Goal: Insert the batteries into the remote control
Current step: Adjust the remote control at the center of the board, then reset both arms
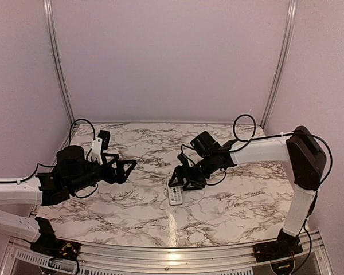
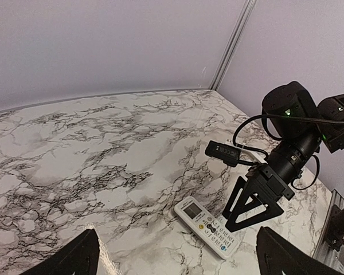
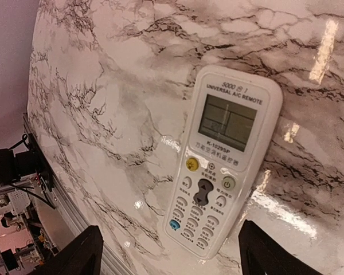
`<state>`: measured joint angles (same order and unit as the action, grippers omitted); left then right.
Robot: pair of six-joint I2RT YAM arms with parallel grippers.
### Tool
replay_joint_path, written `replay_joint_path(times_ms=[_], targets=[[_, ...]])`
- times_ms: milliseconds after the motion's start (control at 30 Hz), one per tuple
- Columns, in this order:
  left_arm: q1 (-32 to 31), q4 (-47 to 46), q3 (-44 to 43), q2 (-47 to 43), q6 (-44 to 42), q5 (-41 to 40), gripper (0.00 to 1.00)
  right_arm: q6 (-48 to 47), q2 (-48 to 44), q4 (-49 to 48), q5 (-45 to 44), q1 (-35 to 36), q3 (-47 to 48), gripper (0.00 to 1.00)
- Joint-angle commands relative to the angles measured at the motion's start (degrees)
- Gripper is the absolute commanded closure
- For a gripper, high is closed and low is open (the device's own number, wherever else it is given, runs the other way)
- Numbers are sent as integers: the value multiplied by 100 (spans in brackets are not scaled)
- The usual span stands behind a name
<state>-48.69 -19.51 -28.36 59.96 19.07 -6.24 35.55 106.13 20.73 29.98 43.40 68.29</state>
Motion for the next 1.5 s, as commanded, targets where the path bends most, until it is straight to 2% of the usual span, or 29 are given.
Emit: replay_joint_path(times_ms=[0, 500, 733, 1033, 1133, 1233, 1333, 1467], targets=[[26, 145, -131, -14, 36, -5, 1, 136, 271, -367, 207, 114, -78, 20], [21, 7, -67, 68, 46, 23, 1, 383, 301, -529, 472, 222, -74, 19], [21, 360, -313, 225, 68, -122, 1, 55, -6, -249, 226, 105, -181, 19], [71, 1841, -1567, 851, -53, -397, 1, -634, -1668, -656, -127, -869, -1017, 15], [245, 2479, -2133, 1234, -70, -402, 1, -911, -2239, -766, -127, -1334, -1200, 14], [613, 2771, -2500, 1536, 7, -59, 1, -1191, -2679, -890, -143, -1795, -1355, 14], [1011, 2921, -2678, 1857, 98, 258, 1, -1179, -3077, -1391, 45, -2178, -1729, 13], [1353, 2727, -2506, 2153, 313, 452, 1, -837, -3360, -2580, 479, -2561, -2514, 13]])
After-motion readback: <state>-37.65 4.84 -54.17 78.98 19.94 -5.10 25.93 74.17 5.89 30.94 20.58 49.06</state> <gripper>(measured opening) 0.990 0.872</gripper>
